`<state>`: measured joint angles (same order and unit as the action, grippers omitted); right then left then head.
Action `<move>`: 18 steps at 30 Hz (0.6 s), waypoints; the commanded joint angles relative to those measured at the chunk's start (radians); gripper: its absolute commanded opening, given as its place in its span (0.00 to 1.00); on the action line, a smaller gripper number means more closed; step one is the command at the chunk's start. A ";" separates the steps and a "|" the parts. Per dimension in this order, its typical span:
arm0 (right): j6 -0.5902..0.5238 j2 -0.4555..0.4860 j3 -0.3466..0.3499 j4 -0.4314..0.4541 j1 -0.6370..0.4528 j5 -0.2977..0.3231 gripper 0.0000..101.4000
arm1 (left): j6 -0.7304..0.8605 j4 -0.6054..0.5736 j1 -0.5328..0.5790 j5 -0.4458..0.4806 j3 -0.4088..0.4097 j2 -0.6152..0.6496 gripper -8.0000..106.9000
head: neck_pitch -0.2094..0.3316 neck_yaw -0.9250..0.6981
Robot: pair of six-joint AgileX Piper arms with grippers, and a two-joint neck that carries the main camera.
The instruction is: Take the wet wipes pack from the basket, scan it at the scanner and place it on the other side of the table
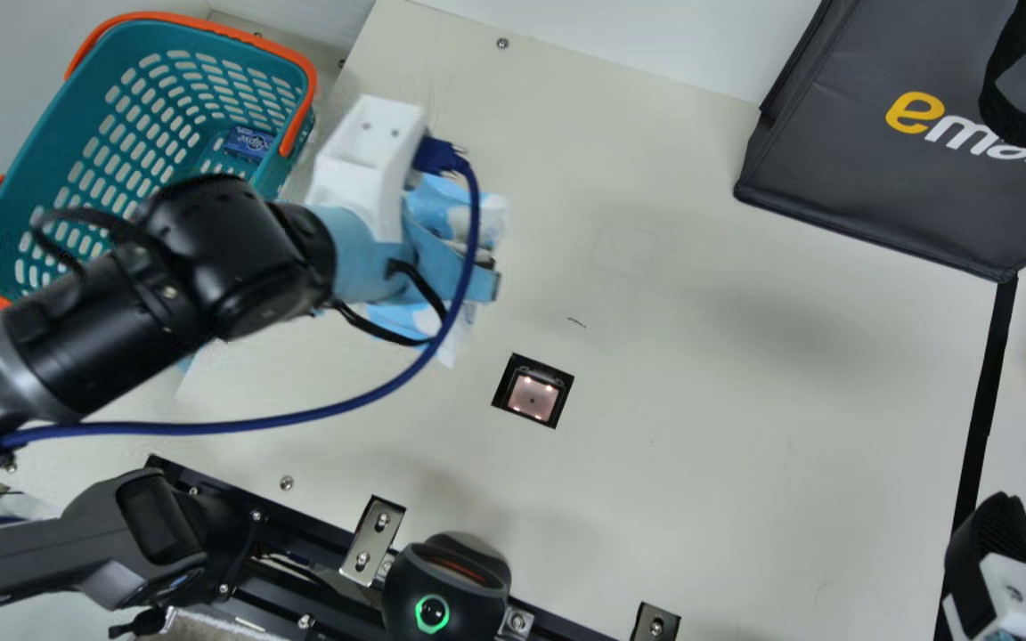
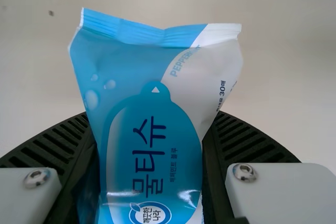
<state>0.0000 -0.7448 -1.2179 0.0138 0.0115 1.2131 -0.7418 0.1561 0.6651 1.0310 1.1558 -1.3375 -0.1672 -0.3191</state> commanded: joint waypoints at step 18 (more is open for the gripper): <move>0.000 0.000 0.000 0.000 0.000 0.000 0.94 | -0.206 -0.030 0.176 -0.076 -0.030 -0.198 0.00 | 0.029 -0.002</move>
<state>0.0000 -0.7448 -1.2179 0.0138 0.0115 1.2131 -0.9463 0.1310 0.8402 0.9628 1.1276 -1.5257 -0.1672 -0.3191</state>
